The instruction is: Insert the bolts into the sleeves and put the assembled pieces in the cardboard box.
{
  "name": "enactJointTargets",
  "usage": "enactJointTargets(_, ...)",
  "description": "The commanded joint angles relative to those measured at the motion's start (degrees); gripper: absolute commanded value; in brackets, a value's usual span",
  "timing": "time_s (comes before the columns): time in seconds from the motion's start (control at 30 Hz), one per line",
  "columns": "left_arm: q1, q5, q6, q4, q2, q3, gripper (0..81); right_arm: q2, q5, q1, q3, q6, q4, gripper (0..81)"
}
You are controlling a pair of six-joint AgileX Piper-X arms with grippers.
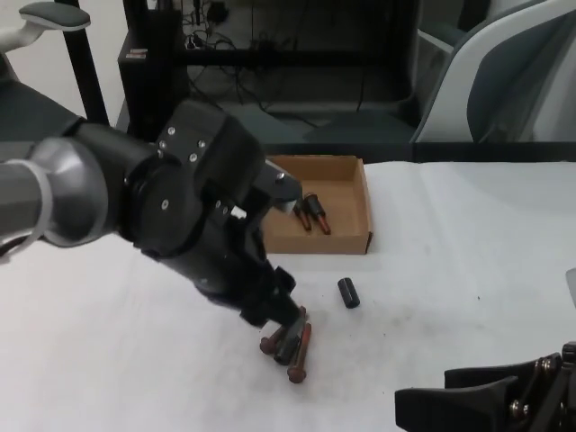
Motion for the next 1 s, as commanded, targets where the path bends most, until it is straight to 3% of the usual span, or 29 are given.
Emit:
enactJointTargets(0.0, 0.35, 1.85, 2.39, 0.24, 2.13, -1.85, 57.4, -0.08, -0.52, 0.04, -0.04, 0.06, -1.4, 62.4)
enactJointTargets(0.17, 0.97, 1.63, 4.21, 4.78, 6.14, -6.25, 56.6, -0.08, -0.52, 0.04, -0.04, 0.06, -1.54, 62.4)
enactJointTargets(0.37, 0.94, 1.9, 6.18, 5.43, 9.18, -10.35, 43.5, -0.08, -0.52, 0.04, -0.04, 0.06, -1.54, 62.4)
enactJointTargets(0.97, 0.79, 2.57, 11.93, 11.61, 11.3, -10.54, 43.4, -0.08, -1.81, 0.04, -0.04, 0.06, -1.51, 62.4)
